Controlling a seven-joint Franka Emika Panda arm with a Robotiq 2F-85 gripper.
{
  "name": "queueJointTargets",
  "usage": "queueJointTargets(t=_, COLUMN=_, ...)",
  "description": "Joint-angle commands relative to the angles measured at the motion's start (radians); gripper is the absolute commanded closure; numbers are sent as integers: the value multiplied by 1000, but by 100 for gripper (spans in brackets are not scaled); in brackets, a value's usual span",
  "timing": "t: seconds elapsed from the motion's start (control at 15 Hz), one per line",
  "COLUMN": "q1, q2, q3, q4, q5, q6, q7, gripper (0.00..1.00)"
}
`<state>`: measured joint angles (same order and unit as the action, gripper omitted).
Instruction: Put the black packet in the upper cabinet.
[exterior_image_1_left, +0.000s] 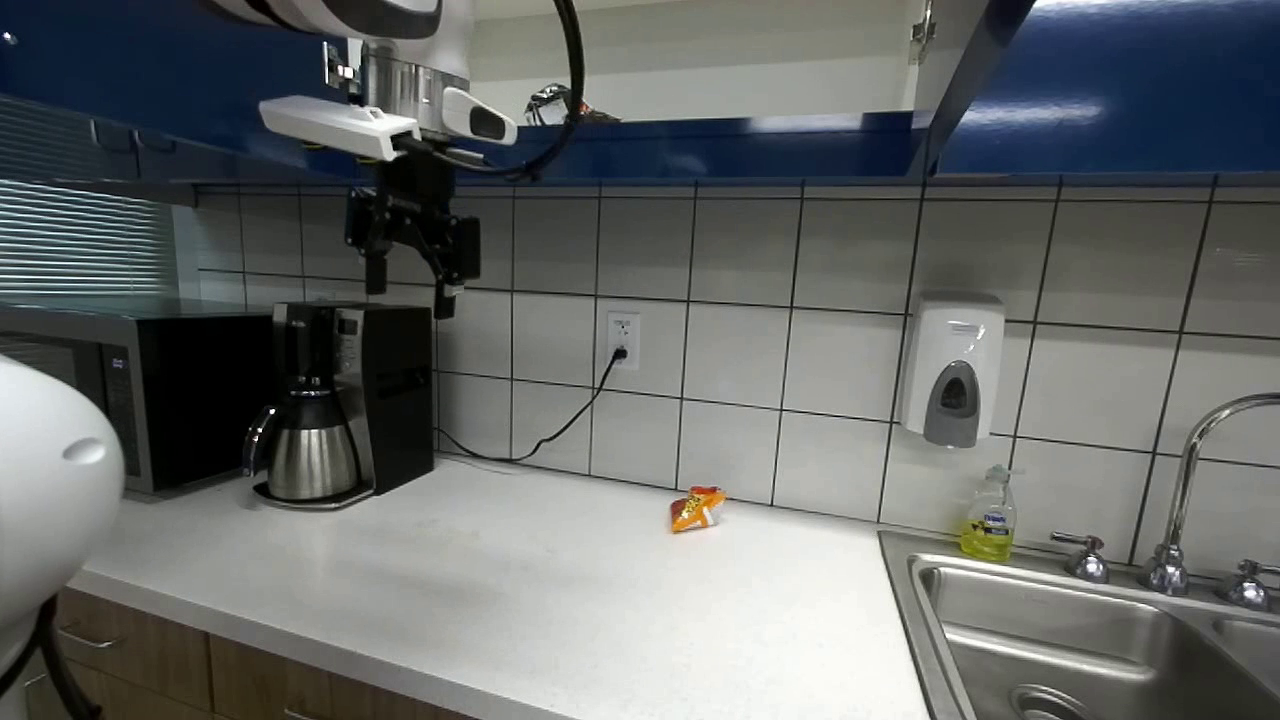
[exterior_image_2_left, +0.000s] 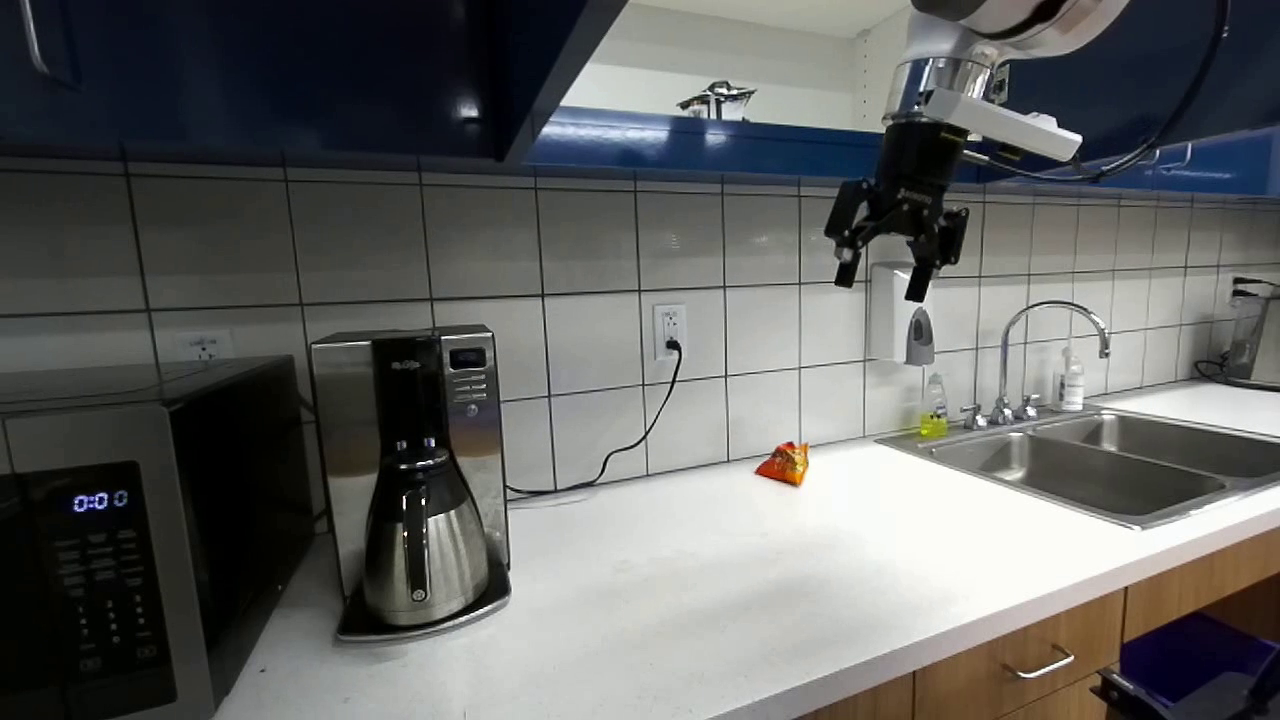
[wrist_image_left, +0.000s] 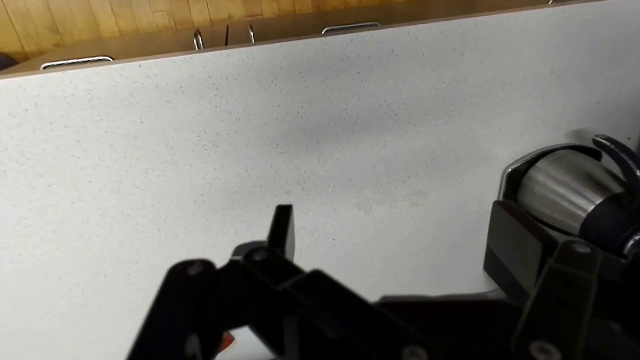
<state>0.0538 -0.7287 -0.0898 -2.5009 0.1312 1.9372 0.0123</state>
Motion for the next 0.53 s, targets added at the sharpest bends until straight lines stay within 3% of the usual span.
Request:
queueJointTargets(t=0.0, q1=-28, q2=-5, q3=12, q4=-58, q5=15, q6=46, q7=-19, gripper=0)
queueJointTargets(t=0.47, q1=-36, q2=15, q3=23, q4=-107, q5=-2, q6=63, q7=-12, gripper=0)
